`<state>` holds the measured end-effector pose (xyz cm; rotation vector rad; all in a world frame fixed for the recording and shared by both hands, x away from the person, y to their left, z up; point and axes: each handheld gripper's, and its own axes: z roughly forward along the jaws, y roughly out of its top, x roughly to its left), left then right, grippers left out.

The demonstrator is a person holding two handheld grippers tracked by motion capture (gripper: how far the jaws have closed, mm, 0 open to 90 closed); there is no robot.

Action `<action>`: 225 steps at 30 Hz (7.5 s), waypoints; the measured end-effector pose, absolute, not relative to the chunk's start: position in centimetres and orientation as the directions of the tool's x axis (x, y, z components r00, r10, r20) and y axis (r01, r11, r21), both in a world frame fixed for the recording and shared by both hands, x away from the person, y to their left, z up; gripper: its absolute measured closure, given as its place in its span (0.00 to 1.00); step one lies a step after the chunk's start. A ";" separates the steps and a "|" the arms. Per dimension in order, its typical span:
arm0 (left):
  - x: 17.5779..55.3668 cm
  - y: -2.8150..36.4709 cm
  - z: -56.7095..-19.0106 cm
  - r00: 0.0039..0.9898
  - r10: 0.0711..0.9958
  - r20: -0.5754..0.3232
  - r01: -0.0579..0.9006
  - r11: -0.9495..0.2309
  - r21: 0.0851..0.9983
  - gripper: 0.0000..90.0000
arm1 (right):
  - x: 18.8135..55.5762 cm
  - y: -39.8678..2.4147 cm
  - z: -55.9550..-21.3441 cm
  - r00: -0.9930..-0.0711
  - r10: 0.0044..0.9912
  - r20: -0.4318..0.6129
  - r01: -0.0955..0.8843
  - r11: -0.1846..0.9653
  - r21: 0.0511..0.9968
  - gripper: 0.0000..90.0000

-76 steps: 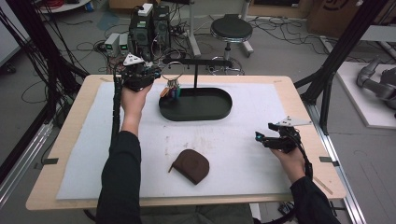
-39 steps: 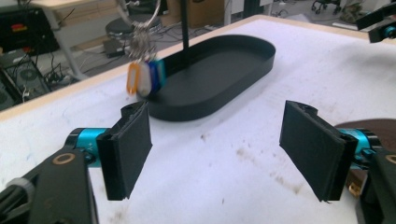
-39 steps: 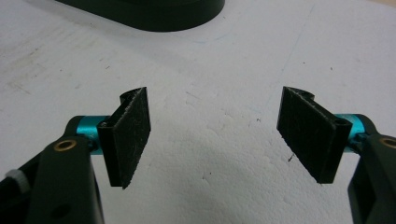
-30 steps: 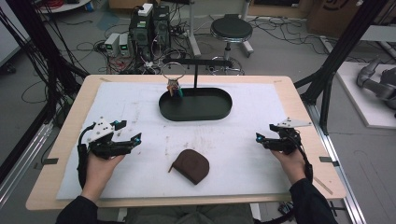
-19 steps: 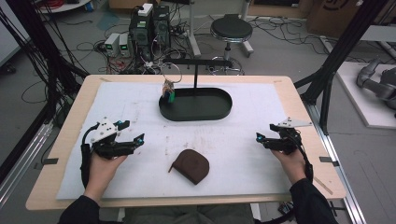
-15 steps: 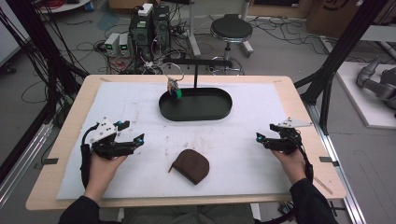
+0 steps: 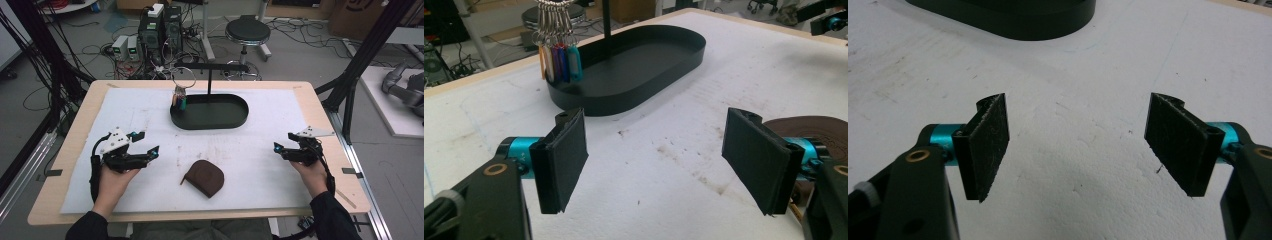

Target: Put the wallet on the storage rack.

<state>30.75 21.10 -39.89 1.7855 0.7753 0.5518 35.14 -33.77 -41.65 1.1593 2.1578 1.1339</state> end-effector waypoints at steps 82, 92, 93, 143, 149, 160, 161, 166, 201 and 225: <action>31.1 13.4 -43.8 0.834 0.432 -0.343 0.474 -0.244 0.846 0.96 | 35.1 -33.3 -41.7 -0.566 0.824 -0.022 0.456 0.335 0.824 0.30; 30.9 12.9 -41.7 0.874 0.423 -0.238 0.350 -0.212 0.912 0.98 | 35.0 -32.9 -41.5 -0.573 0.820 -0.023 0.440 0.330 0.835 0.30; 30.9 12.9 -41.5 0.878 0.424 -0.223 0.336 -0.214 0.917 0.98 | 34.9 -32.9 -41.4 -0.577 0.817 -0.022 0.435 0.330 0.838 0.30; 29.3 12.2 -39.6 0.981 0.181 -0.077 0.125 -0.269 0.955 0.98 | 32.9 -18.5 -42.7 -0.970 0.098 0.224 0.242 0.516 0.822 0.68; 29.9 11.8 -38.5 0.974 0.196 -0.111 0.163 -0.270 0.949 0.68 | 32.5 -19.0 -42.0 -0.981 0.073 0.178 0.191 0.503 0.843 0.77; 30.3 8.9 -36.6 0.985 0.165 -0.047 0.121 -0.474 0.872 0.49 | 31.9 -18.8 -41.2 -0.991 0.035 0.129 0.128 0.515 0.848 0.78; 30.4 8.7 -36.6 0.986 0.160 -0.051 0.123 -0.480 0.869 0.49 | 31.8 -18.8 -41.1 -0.991 0.032 0.126 0.125 0.515 0.848 0.78; 30.3 8.1 -36.7 0.989 0.135 -0.053 0.118 -0.537 0.835 0.56 | 31.8 -18.9 -41.0 -0.992 0.032 0.118 0.118 0.524 0.843 0.78; 30.8 11.9 -38.2 0.977 0.150 -0.150 0.145 0.044 0.989 0.78 | 32.3 -21.5 -39.3 -0.969 0.180 0.169 0.221 0.333 0.917 0.38; 31.3 13.0 -38.0 0.955 0.272 -0.116 0.128 -0.027 0.991 0.44 | 32.5 -22.1 -38.4 -0.976 0.189 0.108 0.167 0.331 0.929 0.75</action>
